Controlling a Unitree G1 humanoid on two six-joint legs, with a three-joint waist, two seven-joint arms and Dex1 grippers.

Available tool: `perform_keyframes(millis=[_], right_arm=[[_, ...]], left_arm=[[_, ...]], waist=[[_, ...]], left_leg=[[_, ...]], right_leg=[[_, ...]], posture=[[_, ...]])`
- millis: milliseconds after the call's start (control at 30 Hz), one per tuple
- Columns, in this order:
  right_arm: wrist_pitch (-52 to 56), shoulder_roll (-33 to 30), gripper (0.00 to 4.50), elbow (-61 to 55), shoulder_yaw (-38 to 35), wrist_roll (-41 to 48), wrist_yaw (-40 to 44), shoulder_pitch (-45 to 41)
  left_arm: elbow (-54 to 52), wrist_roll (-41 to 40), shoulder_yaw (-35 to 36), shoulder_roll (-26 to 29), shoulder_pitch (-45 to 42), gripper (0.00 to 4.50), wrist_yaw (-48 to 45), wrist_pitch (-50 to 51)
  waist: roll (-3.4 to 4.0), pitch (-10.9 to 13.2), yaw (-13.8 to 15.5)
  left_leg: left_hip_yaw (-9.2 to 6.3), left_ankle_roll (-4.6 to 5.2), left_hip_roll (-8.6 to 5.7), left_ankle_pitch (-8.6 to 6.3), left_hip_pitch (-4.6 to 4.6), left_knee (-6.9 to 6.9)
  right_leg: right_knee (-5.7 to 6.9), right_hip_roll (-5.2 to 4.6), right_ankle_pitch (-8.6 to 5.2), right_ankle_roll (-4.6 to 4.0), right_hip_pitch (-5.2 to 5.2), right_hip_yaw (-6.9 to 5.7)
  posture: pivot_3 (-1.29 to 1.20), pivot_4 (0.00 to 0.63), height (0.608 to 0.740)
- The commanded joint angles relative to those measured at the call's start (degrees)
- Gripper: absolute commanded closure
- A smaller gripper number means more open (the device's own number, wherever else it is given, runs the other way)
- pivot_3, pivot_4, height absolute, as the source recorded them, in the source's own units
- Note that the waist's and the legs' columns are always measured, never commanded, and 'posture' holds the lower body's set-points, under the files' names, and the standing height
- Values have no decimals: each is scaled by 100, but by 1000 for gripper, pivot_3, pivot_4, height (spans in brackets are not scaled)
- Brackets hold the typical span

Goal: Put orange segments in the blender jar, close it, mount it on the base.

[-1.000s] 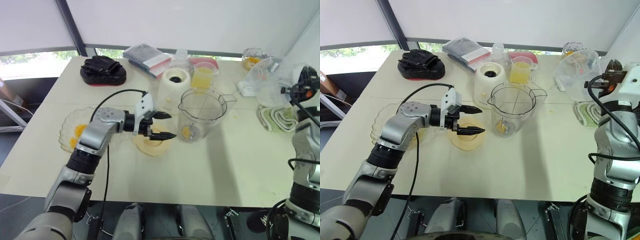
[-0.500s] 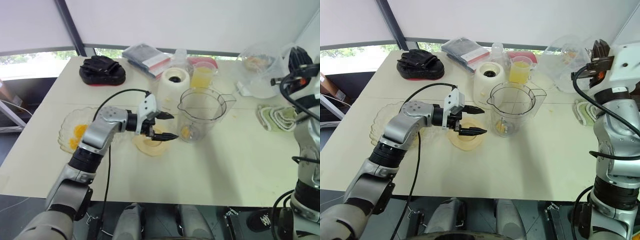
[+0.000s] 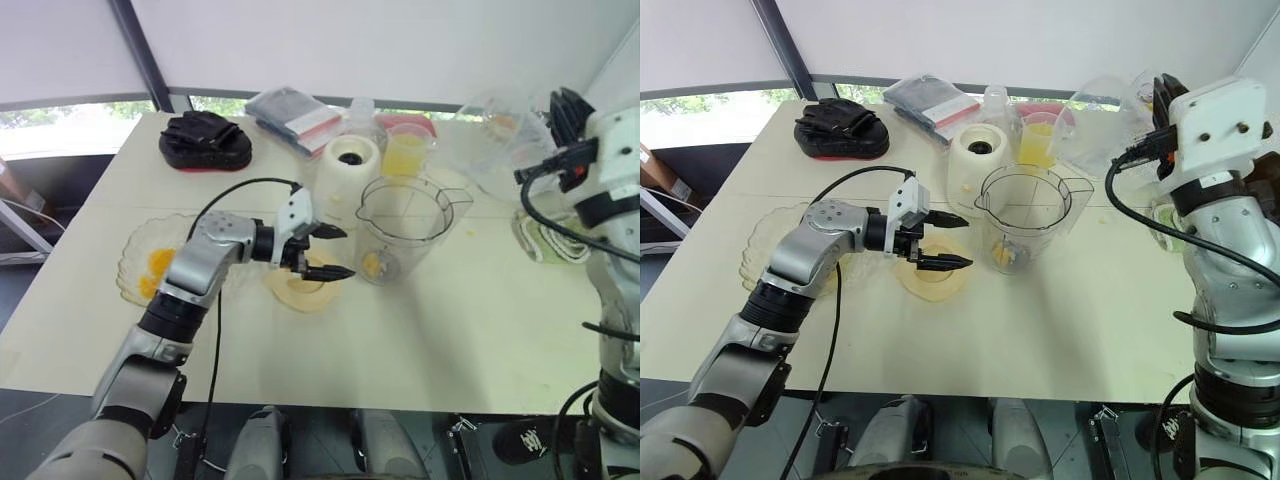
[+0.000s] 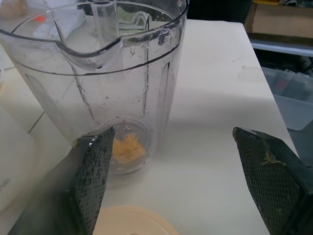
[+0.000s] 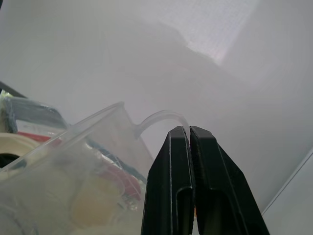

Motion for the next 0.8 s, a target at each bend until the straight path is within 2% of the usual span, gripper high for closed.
perform_keyframes(millis=[33, 467, 800], right_arm=[[-176, -173, 4451, -326, 30, -263, 151, 6], [-666, -594, 4451, -291, 638, -1255, 666, 164], [-1171, -634, 4451, -102, 685, -1693, 976, 314]], left_arm=[[-36, -5, 21, -12, -168, 478, -29, -122], [-39, 1, 7, -21, -183, 478, -5, -125], [-59, -13, 22, -39, -181, 478, 23, -90]], waist=[[-1, 0, 1], [-7, 5, 4], [-11, 8, 20]], left_leg=[[0, 0, 0, 0, 0, 0], [0, 0, 0, 0, 0, 0], [0, 0, -1, 0, -1, 0]], right_leg=[[0, 0, 0, 0, 0, 0], [-1, 0, 0, 0, -1, -1], [-3, 0, 0, 0, -1, -1]], posture=[[0, 150, 740], [0, 150, 740], [0, 150, 740]])
